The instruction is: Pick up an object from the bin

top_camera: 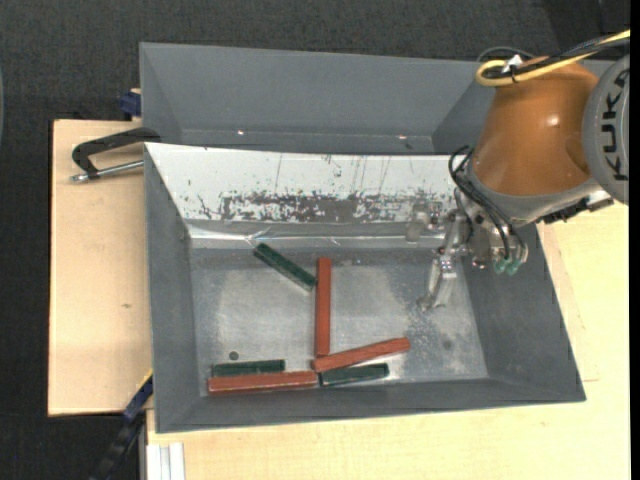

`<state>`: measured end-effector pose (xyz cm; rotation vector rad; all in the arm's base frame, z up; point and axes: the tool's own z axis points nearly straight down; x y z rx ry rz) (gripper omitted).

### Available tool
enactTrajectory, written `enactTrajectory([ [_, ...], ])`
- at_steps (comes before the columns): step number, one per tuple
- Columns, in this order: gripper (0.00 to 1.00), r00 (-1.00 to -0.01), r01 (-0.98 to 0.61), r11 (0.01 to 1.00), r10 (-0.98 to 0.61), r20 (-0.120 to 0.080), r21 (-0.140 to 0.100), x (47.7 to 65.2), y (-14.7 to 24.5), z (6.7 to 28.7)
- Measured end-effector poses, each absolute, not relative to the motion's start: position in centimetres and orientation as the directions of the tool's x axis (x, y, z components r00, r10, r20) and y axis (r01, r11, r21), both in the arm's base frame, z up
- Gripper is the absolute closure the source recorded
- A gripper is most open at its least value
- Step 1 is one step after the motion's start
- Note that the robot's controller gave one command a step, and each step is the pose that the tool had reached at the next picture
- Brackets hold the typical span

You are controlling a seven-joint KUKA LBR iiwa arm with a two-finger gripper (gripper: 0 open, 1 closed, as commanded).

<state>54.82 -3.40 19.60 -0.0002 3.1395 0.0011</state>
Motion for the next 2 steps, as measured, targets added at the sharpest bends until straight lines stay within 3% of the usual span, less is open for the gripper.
enactTrajectory([
  [1,0.0,-0.977,-0.211,0.977,-0.211,-0.008,-0.002,51.9,-1.4,16.6],
  [2,0.0,-0.95,-0.312,0.95,-0.312,-0.001,0.001,49.3,-0.4,14.1],
])
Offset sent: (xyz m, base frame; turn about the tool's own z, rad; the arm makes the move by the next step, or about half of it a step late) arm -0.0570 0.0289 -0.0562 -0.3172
